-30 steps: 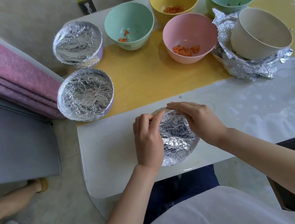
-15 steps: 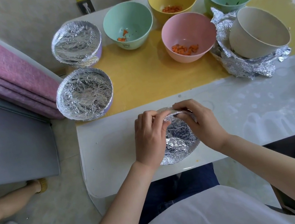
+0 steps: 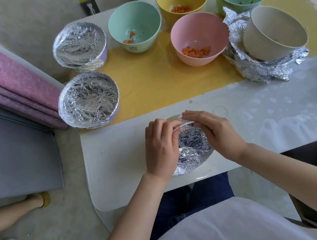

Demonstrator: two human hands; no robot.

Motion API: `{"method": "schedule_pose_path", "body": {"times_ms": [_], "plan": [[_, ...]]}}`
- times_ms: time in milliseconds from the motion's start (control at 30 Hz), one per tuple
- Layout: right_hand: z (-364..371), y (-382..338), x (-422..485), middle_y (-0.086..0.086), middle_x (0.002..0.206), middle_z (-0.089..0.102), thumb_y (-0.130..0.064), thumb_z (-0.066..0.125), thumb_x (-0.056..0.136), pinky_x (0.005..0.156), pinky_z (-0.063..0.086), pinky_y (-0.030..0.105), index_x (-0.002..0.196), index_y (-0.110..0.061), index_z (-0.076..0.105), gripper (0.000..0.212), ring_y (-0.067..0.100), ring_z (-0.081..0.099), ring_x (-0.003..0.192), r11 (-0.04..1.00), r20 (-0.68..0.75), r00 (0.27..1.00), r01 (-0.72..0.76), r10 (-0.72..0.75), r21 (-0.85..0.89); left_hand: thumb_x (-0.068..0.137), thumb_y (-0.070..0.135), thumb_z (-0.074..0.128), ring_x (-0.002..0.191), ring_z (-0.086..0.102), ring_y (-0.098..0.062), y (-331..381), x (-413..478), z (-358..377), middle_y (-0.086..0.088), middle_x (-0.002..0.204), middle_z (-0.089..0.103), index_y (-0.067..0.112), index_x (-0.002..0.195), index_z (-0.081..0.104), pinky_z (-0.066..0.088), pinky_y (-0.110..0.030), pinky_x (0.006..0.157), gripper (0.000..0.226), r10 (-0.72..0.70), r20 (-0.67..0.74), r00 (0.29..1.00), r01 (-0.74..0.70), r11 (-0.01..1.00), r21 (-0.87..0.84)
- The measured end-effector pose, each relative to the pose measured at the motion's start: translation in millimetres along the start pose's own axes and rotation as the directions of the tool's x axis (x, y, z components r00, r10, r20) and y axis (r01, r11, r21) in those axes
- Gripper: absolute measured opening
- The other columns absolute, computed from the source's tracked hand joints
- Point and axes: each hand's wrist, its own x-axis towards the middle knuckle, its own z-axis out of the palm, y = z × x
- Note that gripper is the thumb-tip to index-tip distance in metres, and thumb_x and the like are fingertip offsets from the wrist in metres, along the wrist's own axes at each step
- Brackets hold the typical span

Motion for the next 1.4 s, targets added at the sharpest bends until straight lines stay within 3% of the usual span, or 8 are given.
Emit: {"method": "schedule_pose_path", "body": {"times_ms": [133,367,633,800,867,967,1167,1400], "plan": [[-1.0,-2.6,6.8,0.005,0.12,0.061,-0.014,0.034,0.097,0.105,0.034,0.015,0.121,-0.003,0.058,0.036,0.011,0.05,0.119,0.996,0.064,0.998,0.036,-0.031,-0.085,0.093,0.017,0.048,0.079,0.045,-0.021,-2.5,-0.4,0.9,0.003,0.088,0.04,0.017,0.094,0.049,0.04,-0.032,0.072,0.002,-0.019,-0.031,0.999,0.018,0.999,-0.038],[-9.2,-4.6,12.7,0.005,0.129,0.056,0.016,0.039,0.086,0.103,0.035,0.013,0.128,-0.008,0.055,0.051,0.013,0.049,0.121,0.991,0.178,0.984,0.042,-0.019,-0.125,0.093,0.015,0.051,0.076,0.045,-0.023,-3.1,-0.9,2.9,-0.002,0.084,0.044,0.015,0.092,0.051,0.04,-0.033,0.07,0.001,0.0,-0.045,0.999,-0.001,1.0,-0.028],[-17.3,-9.9,20.6,0.002,0.136,0.05,0.012,0.038,0.091,0.104,0.032,0.013,0.136,-0.013,0.047,0.052,0.01,0.044,0.124,0.993,0.351,0.935,0.082,-0.047,-0.086,0.095,0.017,0.051,0.074,0.044,-0.021,-2.6,-0.7,0.9,0.002,0.083,0.039,0.015,0.094,0.054,0.038,-0.028,0.07,0.004,0.049,-0.078,0.996,-0.052,0.998,-0.036],[-17.1,-11.4,18.4,-0.002,0.135,0.048,0.011,0.037,0.093,0.106,0.026,0.009,0.133,-0.012,0.05,0.048,0.001,0.038,0.128,0.996,0.353,0.935,0.065,-0.037,-0.067,0.093,0.019,0.053,0.079,0.047,-0.021,-1.6,-1.8,0.4,-0.001,0.087,0.048,0.015,0.093,0.051,0.039,-0.027,0.073,0.005,0.002,-0.054,0.999,-0.006,0.997,-0.075],[-15.8,-10.3,17.1,-0.002,0.138,0.047,-0.001,0.038,0.097,0.109,0.027,0.015,0.136,-0.014,0.047,0.042,0.005,0.037,0.132,0.997,0.349,0.937,0.044,-0.021,-0.058,0.092,0.018,0.053,0.085,0.048,-0.02,-1.7,-1.4,0.4,0.001,0.093,0.046,0.015,0.092,0.048,0.04,-0.027,0.077,0.005,-0.009,-0.037,0.999,0.005,0.995,-0.096],[-14.8,-5.3,11.7,-0.003,0.133,0.051,-0.02,0.037,0.098,0.106,0.031,0.016,0.137,-0.013,0.045,0.041,0.008,0.043,0.127,0.999,0.221,0.974,-0.033,0.041,-0.041,0.092,0.014,0.051,0.092,0.052,-0.02,-5.3,-1.9,0.3,-0.005,0.097,0.055,0.015,0.092,0.047,0.045,-0.032,0.08,0.004,-0.059,-0.031,0.998,0.054,0.989,-0.14],[-9.0,0.8,4.0,-0.005,0.129,0.054,0.002,0.041,0.095,0.104,0.031,0.008,0.132,-0.013,0.051,0.042,0.008,0.048,0.122,0.995,0.117,0.988,-0.096,0.099,-0.039,0.09,0.009,0.051,0.09,0.056,-0.019,-9.1,-1.7,-3.2,-0.012,0.089,0.063,0.016,0.091,0.047,0.048,-0.033,0.075,0.007,-0.084,-0.053,0.995,0.075,0.984,-0.162],[-6.1,-6.2,10.4,0.001,0.136,0.053,0.01,0.041,0.091,0.106,0.033,0.017,0.131,-0.014,0.053,0.048,0.012,0.045,0.129,0.987,0.174,0.984,0.004,0.024,-0.161,0.09,0.01,0.051,0.09,0.057,-0.02,-4.6,-2.8,-2.6,-0.012,0.09,0.064,0.015,0.091,0.048,0.049,-0.033,0.077,0.006,-0.048,-0.055,0.997,0.037,0.983,-0.182]]}}
